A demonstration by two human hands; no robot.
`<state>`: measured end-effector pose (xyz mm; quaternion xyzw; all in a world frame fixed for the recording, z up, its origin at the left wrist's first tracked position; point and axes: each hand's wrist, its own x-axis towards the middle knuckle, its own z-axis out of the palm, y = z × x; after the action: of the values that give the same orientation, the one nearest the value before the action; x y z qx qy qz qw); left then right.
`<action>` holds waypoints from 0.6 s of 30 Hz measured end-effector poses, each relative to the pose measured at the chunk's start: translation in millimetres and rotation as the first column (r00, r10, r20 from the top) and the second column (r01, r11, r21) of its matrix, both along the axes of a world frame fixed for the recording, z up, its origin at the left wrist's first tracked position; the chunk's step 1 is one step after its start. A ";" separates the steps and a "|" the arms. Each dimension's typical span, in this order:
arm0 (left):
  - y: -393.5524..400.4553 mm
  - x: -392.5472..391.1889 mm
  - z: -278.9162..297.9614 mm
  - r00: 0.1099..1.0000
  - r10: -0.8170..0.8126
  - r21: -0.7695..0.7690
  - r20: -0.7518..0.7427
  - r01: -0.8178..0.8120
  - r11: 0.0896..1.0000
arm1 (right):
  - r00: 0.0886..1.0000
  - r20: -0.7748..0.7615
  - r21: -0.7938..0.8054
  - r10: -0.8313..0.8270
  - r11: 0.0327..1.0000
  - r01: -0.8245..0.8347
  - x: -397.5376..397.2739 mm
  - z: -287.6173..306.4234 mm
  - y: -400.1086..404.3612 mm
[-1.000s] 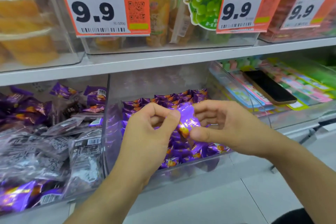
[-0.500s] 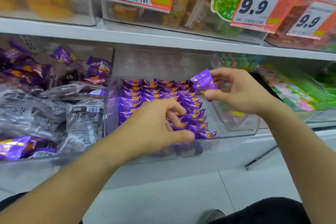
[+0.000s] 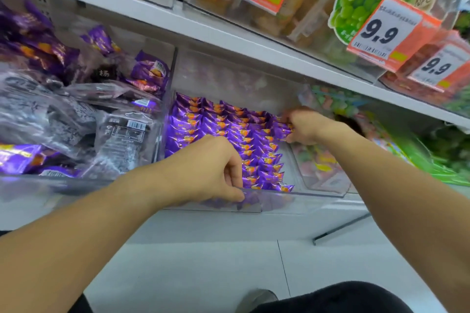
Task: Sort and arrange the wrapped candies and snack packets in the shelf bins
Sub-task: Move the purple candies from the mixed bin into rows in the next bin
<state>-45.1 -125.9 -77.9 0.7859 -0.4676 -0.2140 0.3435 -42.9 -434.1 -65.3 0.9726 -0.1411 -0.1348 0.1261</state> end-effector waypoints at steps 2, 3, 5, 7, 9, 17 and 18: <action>0.3 0.7 -1.1 1.000 0.000 -0.007 -0.008 0.000 1.000 | 1.000 -0.003 -0.005 -0.012 1.000 0.012 2.7 -4.4 -1.4; 0.5 0.7 -1.7 1.000 -0.002 -0.010 -0.014 0.002 1.000 | 1.000 0.000 -0.003 -0.018 1.000 0.018 4.1 -6.0 -2.3; 1.1 1.1 -2.7 1.000 -0.010 -0.013 -0.023 0.010 1.000 | 0.999 -0.001 -0.004 -0.037 0.999 0.037 6.3 -8.3 -3.7; 1.4 1.6 -3.2 1.000 -0.015 -0.020 -0.025 0.014 1.000 | 0.999 -0.001 -0.007 -0.046 0.999 0.046 7.2 -9.6 -4.5; 1.5 1.7 -3.3 1.000 -0.017 -0.022 -0.015 0.016 1.000 | 0.999 0.018 -0.013 -0.026 1.000 0.027 6.8 -10.5 -4.2; 1.0 1.4 -4.0 1.000 -0.021 -0.029 -0.014 0.020 0.999 | 0.997 0.077 -0.042 0.008 0.999 -0.005 2.0 -21.3 1.3; 1.2 1.1 -4.0 1.000 -0.021 -0.029 -0.018 0.021 0.999 | 0.995 0.093 -0.054 0.021 0.998 -0.016 1.8 -22.4 1.3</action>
<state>-44.1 -124.8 -81.9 0.7738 -0.4757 -0.2181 0.3569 -41.1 -432.7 -87.6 0.9754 -0.1413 -0.0843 0.1466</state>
